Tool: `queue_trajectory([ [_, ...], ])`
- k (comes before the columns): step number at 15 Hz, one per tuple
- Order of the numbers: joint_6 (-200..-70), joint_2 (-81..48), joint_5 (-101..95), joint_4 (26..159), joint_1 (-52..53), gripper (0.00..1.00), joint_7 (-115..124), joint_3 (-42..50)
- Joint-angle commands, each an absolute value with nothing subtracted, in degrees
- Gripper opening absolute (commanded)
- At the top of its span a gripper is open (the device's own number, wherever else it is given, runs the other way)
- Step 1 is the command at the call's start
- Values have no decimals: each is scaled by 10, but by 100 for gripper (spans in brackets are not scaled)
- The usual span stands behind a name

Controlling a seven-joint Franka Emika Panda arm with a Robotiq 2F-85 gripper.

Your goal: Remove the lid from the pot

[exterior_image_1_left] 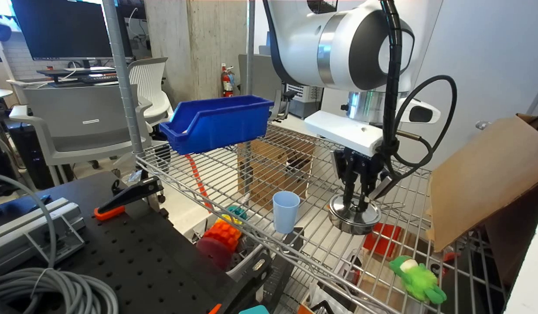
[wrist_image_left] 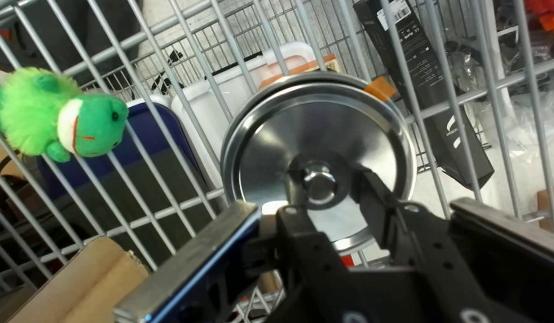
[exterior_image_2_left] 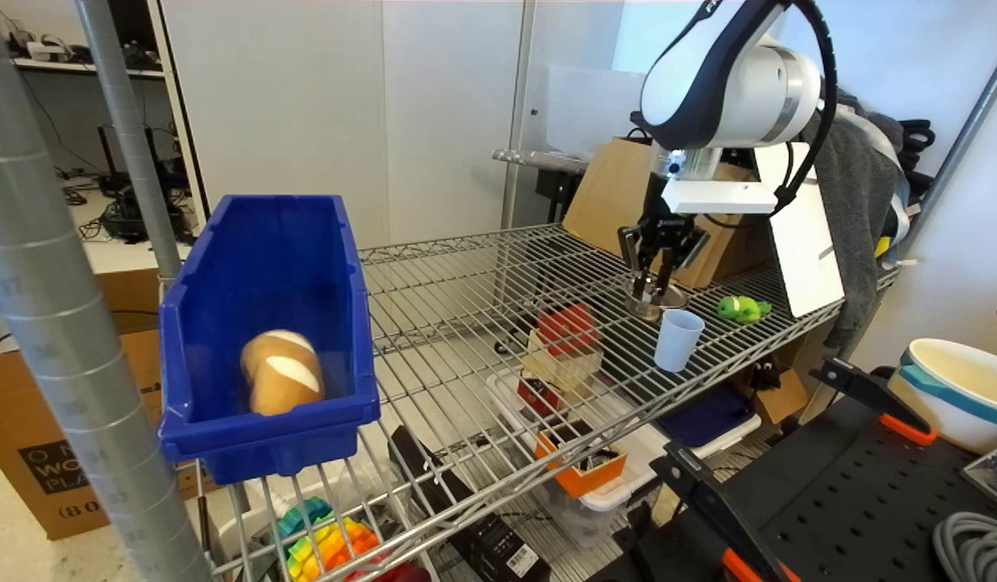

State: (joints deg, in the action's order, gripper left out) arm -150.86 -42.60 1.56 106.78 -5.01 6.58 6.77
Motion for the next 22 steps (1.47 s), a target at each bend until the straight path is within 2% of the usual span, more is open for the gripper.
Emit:
queue_trajectory([
  [1, -1511, -429, 16, 1059, -43, 7, 80, 73],
  [2, -1511, -428, 16, 1060, -43, 0, 83, 73],
  [4, -1522, -412, 12, 1077, -39, 5, 82, 75],
  [8, -1561, -310, 19, 1176, -30, 5, 69, 57],
  [14, -1553, -203, 28, 1291, 18, 5, 75, -5],
  [18, -1571, -221, 16, 1323, 66, 5, 92, -32],
  [22, -1587, -287, -20, 1299, 117, 5, 125, -11],
])
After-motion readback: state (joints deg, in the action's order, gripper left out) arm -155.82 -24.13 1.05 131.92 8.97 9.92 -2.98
